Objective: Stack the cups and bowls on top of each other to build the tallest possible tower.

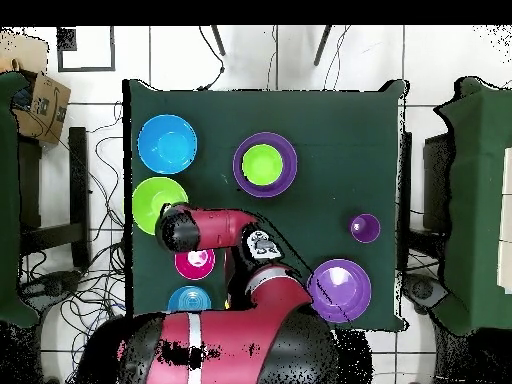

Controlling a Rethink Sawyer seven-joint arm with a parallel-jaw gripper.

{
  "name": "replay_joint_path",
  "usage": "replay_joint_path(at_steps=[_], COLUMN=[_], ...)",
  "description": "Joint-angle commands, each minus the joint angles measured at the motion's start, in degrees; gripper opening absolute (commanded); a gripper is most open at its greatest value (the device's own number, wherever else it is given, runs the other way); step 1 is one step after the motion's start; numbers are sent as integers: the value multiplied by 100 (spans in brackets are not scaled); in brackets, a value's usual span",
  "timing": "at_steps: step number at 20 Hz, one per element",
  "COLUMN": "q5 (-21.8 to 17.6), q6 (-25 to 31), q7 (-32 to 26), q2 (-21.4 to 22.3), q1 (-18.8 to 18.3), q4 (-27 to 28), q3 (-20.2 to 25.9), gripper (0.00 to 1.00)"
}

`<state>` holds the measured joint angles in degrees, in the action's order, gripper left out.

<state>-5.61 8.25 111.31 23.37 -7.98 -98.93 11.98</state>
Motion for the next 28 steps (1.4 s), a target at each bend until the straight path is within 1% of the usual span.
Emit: replay_joint_path(at_steps=[1,3,5,8,10,14,16,20,25,28], q5=[105,199,260,306,325,325,296,220,216,161], q6=[1327,1861,2324,3047,3507,4191,4340,4425,4760,4967], q7=[169,62,-95,-415,-514,-656,-624,-556,-663,-727], q2=[574,1004,1262,1500,1669,1881,1952,1943,1986,1932], q1=[-316,-479,-683,-1027,-1153,-1369,-1399,-1457,-1618,-1683], q4=[-79,-185,-192,-73,21,203,253,348,516,728], q3=[287,405,567,879,971,1138,1160,1250,1373,1411], gripper=[0,0,0,0,0,0,0,0,0,0])
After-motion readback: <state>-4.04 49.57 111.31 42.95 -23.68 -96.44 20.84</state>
